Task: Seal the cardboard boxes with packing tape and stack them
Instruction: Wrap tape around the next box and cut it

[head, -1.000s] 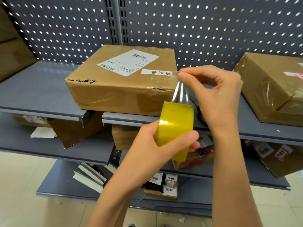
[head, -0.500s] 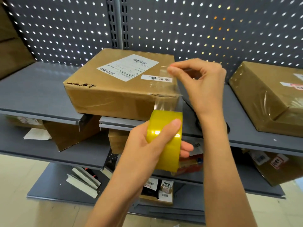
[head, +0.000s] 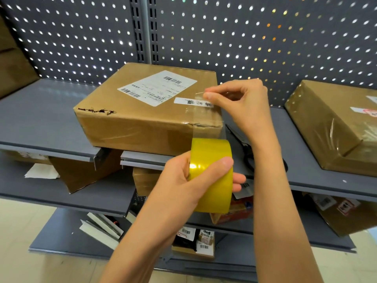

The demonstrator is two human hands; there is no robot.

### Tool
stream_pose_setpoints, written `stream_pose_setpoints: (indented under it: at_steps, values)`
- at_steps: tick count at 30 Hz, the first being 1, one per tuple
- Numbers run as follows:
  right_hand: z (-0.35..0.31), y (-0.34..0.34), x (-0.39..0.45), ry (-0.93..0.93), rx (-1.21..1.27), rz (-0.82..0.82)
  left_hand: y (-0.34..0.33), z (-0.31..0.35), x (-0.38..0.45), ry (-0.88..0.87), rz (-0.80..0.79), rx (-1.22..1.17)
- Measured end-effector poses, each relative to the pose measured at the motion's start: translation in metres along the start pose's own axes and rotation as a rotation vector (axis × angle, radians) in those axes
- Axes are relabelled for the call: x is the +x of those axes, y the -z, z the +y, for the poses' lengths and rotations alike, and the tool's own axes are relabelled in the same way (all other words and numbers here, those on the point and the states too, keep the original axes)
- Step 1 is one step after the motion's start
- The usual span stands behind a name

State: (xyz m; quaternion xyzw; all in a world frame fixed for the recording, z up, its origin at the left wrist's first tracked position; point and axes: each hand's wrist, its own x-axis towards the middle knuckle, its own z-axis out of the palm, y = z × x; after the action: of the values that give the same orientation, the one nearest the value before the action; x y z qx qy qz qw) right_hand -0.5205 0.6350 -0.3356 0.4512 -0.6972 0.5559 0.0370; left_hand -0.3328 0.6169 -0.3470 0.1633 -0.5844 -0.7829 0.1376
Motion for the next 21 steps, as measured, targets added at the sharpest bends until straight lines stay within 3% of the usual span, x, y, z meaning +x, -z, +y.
stream_pose_setpoints:
  at_steps: [21]
  values:
    - [0.020, -0.007, 0.007, -0.171, 0.001, -0.070, 0.009, -0.006, 0.008, 0.038, 0.010, 0.003]
